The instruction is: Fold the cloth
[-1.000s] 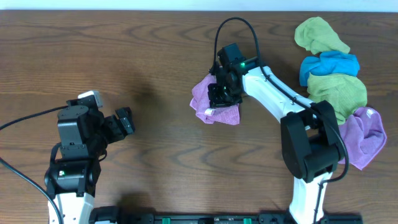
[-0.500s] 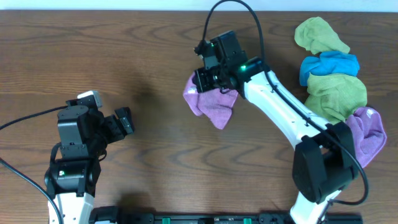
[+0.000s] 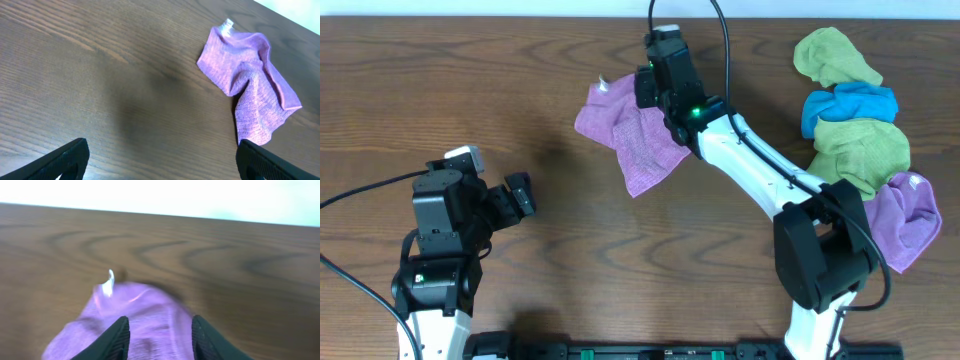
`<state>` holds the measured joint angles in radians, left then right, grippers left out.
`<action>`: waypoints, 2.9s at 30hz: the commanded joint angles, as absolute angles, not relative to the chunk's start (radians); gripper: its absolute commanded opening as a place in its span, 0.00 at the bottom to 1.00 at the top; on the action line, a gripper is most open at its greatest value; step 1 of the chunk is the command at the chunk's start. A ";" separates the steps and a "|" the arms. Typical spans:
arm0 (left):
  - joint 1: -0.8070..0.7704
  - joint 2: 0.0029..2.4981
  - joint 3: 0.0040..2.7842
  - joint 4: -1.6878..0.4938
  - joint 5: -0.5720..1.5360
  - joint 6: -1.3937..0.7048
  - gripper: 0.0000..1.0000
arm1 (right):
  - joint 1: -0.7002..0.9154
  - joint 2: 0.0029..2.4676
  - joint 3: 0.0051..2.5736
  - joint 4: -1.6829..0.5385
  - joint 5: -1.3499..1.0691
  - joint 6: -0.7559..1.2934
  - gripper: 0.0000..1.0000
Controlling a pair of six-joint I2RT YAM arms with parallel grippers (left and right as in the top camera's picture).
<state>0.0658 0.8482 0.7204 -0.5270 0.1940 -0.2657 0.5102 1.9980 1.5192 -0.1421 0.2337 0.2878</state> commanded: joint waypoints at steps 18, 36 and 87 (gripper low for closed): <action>0.073 0.846 0.776 -0.547 0.171 -0.224 0.95 | 0.582 1.929 1.522 -0.799 -0.192 -0.058 0.73; 0.073 0.846 0.888 -0.635 0.096 -0.201 0.95 | 0.628 2.113 1.522 -0.754 -0.111 -0.113 0.54; 0.073 0.846 0.888 -0.627 -0.036 -0.175 0.95 | 0.875 2.027 1.591 -1.019 0.134 0.104 0.66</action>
